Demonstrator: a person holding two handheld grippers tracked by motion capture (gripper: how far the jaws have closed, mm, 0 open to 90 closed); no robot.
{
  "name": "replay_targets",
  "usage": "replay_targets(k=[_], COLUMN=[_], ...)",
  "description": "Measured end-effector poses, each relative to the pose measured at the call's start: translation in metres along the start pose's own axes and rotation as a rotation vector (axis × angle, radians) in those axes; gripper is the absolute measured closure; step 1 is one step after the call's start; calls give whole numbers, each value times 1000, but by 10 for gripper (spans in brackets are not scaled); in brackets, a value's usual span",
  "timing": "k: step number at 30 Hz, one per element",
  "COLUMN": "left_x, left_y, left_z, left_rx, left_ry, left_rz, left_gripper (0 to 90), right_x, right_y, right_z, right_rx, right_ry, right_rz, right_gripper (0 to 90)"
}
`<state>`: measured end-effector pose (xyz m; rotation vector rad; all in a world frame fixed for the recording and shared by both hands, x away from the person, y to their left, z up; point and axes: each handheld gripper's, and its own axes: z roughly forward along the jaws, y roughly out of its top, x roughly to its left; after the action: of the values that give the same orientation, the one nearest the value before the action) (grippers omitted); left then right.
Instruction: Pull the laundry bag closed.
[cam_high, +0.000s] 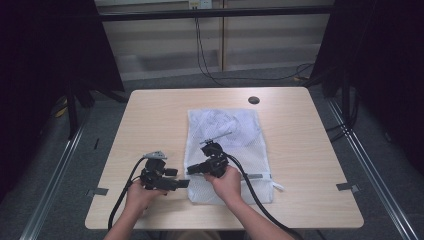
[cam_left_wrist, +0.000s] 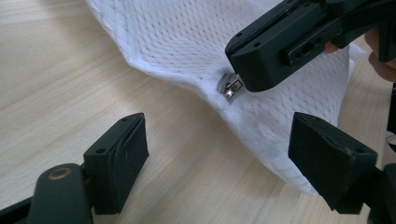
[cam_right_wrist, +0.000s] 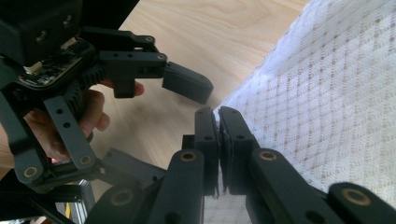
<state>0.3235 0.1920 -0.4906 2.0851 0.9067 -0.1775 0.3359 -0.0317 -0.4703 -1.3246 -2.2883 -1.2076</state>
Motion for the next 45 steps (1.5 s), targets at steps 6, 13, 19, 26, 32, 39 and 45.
replay_targets(k=[6,13,19,26,32,39,45], left_x=[-3,-3,-6,-8,-11,-8,-8], left_y=[2,3,4,6,7,9,10], left_z=[9,14,19,19,21,18,17], left_rx=[13,4,1,17,33,39,49], left_ry=[-20,-76,-88,-78,-64,-63,-43], left_rz=[-10,-44,-57,-58,-55,-102,-131], left_gripper=[218,294,380,593,746,878,880], right_x=[0,1,1,2,2,0,-3], right_y=[0,0,1,1,1,2,0], right_z=[-2,-4,-5,-8,-7,-11,-12], right_rx=[-13,-19,-25,-33,-33,-38,-37], right_ry=[10,13,13,16,16,17,27], right_rz=[2,1,2,3,10,11,26], right_gripper=[868,869,869,869,869,869,870])
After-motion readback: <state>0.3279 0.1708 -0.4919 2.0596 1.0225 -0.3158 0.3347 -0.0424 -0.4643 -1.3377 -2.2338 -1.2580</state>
